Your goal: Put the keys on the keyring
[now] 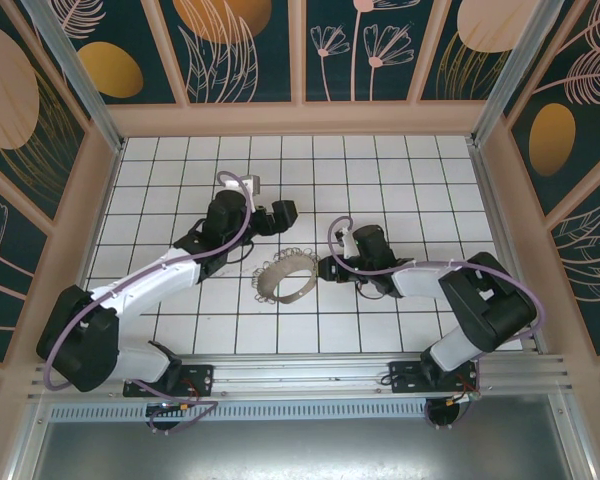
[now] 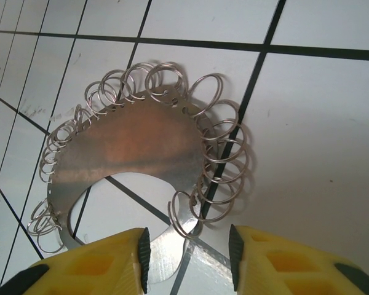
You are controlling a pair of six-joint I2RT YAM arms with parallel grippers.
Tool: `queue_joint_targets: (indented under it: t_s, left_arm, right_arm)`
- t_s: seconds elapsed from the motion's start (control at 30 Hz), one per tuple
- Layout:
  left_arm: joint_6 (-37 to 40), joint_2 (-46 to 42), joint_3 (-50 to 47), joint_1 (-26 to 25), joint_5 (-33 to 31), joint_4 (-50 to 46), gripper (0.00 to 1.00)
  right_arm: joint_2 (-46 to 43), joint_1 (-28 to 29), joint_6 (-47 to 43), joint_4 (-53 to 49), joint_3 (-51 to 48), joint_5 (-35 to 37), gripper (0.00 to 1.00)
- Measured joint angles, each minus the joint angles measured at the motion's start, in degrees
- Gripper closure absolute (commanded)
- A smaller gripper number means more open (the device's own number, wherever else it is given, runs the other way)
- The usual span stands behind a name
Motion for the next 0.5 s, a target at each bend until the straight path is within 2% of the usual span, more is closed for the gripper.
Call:
queue_joint_targets:
  t_s: [0.5]
  left_arm:
    - [-0.96, -0.57, -1.53, 0.81, 0.44, 1.22, 0.01]
  right_arm:
    - [3.54, 2.21, -0.48, -0.83, 2.86, 0.68, 0.72]
